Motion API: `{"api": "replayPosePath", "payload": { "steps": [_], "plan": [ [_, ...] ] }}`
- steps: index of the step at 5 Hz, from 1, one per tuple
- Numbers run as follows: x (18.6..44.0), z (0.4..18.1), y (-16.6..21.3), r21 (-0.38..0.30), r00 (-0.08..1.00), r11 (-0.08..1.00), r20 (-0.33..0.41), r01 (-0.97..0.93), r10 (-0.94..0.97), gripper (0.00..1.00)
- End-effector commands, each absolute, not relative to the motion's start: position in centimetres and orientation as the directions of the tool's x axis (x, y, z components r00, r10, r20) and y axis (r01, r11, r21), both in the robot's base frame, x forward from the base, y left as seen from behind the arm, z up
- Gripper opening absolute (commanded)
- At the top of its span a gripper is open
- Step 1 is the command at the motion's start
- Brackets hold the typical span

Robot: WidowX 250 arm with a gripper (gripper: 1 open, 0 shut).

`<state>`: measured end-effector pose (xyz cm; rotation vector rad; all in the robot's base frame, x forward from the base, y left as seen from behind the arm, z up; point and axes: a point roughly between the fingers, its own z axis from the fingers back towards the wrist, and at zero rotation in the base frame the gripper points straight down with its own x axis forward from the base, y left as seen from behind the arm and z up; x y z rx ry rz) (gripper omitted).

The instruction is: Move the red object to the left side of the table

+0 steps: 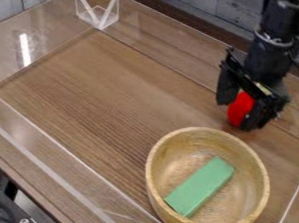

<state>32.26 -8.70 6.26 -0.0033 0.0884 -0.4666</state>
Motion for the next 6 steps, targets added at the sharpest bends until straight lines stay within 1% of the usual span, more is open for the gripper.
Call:
{"api": "replayPosePath", "payload": {
  "steps": [1, 2, 3, 5, 6],
  "plan": [
    [34.0, 7.1, -9.6, 0.001, 0.886, 0.886, -0.010, 0.463, -0.463, 1.00],
    [34.9, 6.3, -9.7, 0.010, 0.892, 0.892, -0.002, 0.453, -0.453, 1.00],
    [35.3, 6.5, -9.7, 0.019, 0.898, 0.899, 0.024, 0.438, -0.439, 1.00],
    [35.5, 8.5, -9.5, 0.035, 0.902, 0.908, 0.106, 0.417, -0.418, 1.00],
    [36.0, 7.7, -9.5, 0.038, 0.908, 0.914, 0.104, 0.405, -0.407, 1.00]
  ]
}}
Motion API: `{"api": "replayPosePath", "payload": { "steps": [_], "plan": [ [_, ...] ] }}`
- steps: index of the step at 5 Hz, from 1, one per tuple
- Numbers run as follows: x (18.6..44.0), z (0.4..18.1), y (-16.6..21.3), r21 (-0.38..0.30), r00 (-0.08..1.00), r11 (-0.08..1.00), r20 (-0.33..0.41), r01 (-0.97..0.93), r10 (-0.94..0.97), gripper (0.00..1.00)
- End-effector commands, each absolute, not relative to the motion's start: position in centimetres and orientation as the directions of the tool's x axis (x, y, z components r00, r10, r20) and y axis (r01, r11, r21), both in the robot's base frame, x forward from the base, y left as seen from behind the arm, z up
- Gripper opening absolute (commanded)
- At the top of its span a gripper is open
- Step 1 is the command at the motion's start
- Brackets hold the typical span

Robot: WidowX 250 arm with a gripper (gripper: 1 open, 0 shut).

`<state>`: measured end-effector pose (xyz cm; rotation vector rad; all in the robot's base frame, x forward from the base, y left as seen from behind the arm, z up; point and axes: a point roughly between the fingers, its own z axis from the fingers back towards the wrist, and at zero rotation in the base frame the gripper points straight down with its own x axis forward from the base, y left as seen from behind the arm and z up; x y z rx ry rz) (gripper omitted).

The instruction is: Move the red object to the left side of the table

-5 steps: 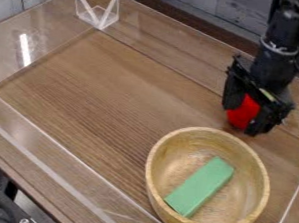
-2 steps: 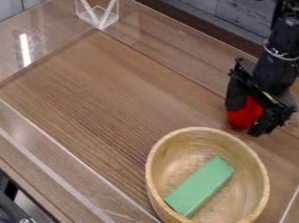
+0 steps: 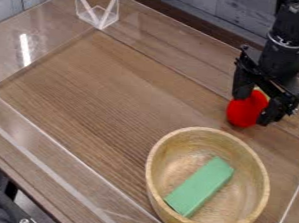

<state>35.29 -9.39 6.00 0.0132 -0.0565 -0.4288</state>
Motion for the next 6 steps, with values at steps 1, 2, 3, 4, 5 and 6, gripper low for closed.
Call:
{"api": "replayPosePath", "payload": {
  "steps": [1, 2, 3, 4, 5, 6],
  "plan": [
    [36.2, 6.9, -9.4, 0.035, 0.912, 0.917, 0.101, 0.397, -0.398, 1.00],
    [36.6, 6.3, -9.3, 0.034, 0.916, 0.921, 0.100, 0.388, -0.389, 1.00],
    [36.5, 6.7, -9.1, 0.034, 0.920, 0.927, 0.116, 0.374, -0.376, 1.00],
    [36.3, 7.3, -8.9, 0.032, 0.921, 0.931, 0.136, 0.363, -0.364, 1.00],
    [36.3, 7.5, -8.8, 0.030, 0.925, 0.936, 0.147, 0.351, -0.351, 1.00],
    [36.4, 7.6, -8.7, 0.028, 0.928, 0.940, 0.155, 0.339, -0.339, 1.00]
  ]
}}
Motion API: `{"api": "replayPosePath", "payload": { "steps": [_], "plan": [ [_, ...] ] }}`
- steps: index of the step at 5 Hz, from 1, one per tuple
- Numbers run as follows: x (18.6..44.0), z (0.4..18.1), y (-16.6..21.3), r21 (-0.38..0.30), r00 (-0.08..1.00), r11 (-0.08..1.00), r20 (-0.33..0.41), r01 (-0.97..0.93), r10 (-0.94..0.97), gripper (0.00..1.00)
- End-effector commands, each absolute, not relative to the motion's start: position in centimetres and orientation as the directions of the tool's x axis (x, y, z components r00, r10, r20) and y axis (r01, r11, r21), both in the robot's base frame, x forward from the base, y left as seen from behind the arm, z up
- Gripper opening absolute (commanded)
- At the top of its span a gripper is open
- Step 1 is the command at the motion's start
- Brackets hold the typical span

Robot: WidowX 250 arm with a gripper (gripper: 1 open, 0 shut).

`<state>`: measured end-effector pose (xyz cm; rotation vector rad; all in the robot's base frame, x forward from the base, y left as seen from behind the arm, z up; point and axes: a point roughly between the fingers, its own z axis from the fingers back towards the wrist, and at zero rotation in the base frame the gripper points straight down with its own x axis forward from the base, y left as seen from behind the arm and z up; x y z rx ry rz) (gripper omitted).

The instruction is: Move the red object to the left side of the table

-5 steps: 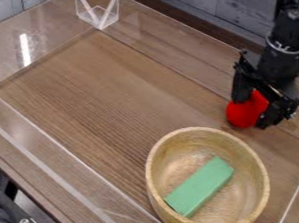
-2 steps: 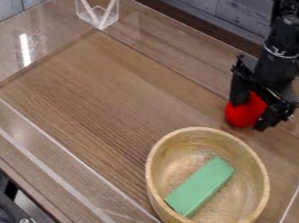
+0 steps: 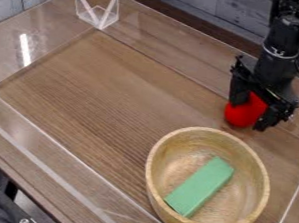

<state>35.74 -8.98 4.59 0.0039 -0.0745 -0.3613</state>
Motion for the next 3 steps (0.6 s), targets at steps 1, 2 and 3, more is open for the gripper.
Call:
{"api": "replayPosePath", "payload": {
  "steps": [1, 2, 3],
  "plan": [
    [36.45, 7.70, -8.57, 0.026, 0.931, 0.945, 0.162, 0.327, -0.327, 1.00],
    [36.61, 7.59, -8.49, 0.025, 0.934, 0.948, 0.165, 0.317, -0.316, 1.00],
    [36.90, 6.92, -8.45, 0.024, 0.938, 0.950, 0.156, 0.311, -0.310, 0.00]
  ]
}}
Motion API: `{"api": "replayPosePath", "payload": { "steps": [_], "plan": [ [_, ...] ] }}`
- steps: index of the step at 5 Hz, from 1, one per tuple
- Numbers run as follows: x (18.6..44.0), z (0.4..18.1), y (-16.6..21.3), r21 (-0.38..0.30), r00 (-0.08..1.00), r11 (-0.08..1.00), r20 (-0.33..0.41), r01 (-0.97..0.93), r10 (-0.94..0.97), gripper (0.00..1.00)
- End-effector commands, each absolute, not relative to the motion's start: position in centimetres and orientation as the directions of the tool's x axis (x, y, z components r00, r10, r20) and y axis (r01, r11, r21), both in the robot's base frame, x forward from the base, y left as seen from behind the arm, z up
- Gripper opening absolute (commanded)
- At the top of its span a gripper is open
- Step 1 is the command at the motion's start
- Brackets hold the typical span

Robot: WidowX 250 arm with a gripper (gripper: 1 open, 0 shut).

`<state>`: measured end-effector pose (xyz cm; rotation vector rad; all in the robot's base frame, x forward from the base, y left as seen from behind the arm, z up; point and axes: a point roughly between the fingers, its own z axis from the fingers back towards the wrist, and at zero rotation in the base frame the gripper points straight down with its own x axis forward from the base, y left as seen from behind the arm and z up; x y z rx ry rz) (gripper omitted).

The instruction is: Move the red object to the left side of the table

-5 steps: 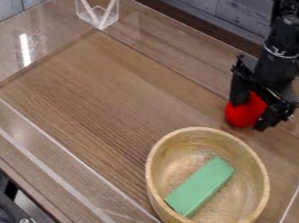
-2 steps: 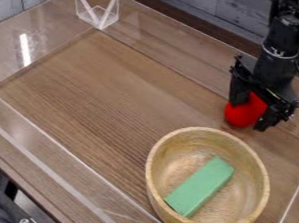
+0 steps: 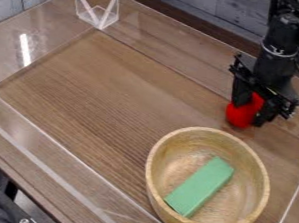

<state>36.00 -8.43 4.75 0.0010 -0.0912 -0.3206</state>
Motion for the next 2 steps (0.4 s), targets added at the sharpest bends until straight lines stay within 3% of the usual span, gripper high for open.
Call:
{"api": "replayPosePath", "payload": {
  "steps": [1, 2],
  "plan": [
    [36.9, 6.9, -8.2, 0.025, 0.939, 0.952, 0.158, 0.305, -0.305, 0.00],
    [36.9, 8.4, -7.3, 0.033, 0.940, 0.958, 0.184, 0.286, -0.287, 0.00]
  ]
}}
